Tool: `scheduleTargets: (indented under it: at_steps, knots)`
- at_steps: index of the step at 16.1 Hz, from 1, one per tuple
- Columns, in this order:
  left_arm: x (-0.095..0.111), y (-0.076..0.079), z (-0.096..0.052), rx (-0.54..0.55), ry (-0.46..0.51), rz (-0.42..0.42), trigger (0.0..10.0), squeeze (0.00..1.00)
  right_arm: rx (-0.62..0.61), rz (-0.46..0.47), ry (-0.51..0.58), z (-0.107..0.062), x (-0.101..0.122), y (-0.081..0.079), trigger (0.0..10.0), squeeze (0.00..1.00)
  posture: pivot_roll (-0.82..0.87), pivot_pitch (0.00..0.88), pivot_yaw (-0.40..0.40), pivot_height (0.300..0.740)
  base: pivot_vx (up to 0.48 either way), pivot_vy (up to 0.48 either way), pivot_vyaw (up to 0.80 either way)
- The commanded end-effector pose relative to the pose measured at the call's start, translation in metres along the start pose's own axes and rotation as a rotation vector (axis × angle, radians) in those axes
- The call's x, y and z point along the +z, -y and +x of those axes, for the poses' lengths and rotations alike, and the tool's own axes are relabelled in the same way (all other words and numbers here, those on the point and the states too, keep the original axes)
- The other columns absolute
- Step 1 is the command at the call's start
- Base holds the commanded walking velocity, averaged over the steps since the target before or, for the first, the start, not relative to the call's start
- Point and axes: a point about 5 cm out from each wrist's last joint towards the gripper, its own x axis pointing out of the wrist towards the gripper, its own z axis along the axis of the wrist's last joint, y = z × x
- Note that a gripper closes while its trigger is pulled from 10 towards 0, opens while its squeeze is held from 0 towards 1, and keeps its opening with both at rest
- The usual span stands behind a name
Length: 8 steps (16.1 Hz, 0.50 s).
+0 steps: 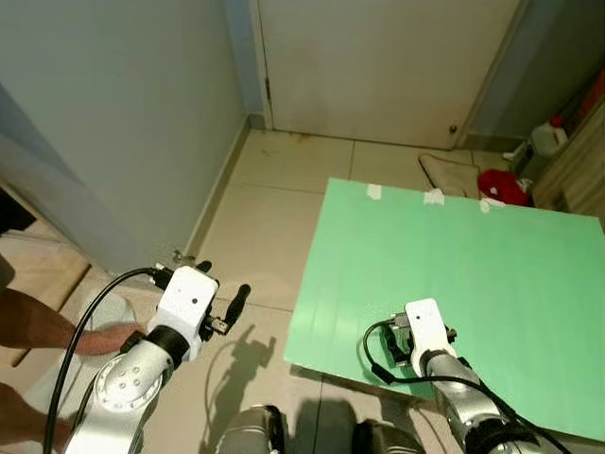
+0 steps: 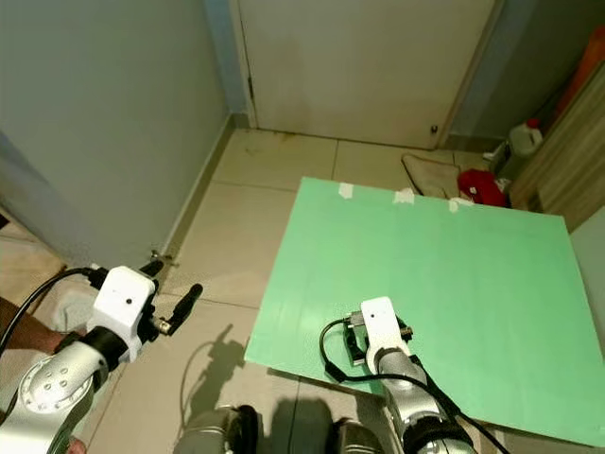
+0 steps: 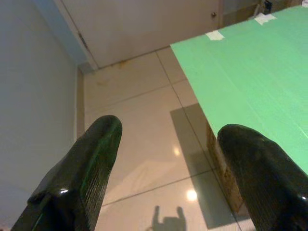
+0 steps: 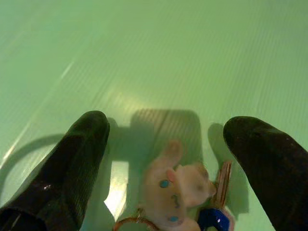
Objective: Hang keys on a hook
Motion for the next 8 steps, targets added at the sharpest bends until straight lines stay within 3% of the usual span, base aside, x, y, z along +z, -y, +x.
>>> scheduleTargets:
  at_steps: [1,8]
  knots:
    - [0.001,-0.001,-0.004,0.002,-0.014,0.006,10.0,0.00,-0.006,-0.001,-0.021,-0.001,-0.005,0.000,10.0,0.00,0.20,0.217,0.046,0.740,0.000,0.000,0.00]
    - [0.001,0.001,-0.004,0.019,-0.039,-0.002,10.0,0.00,-0.028,-0.065,-0.123,-0.002,-0.019,0.004,10.0,0.00,0.21,0.213,0.029,0.740,0.000,0.000,0.00]
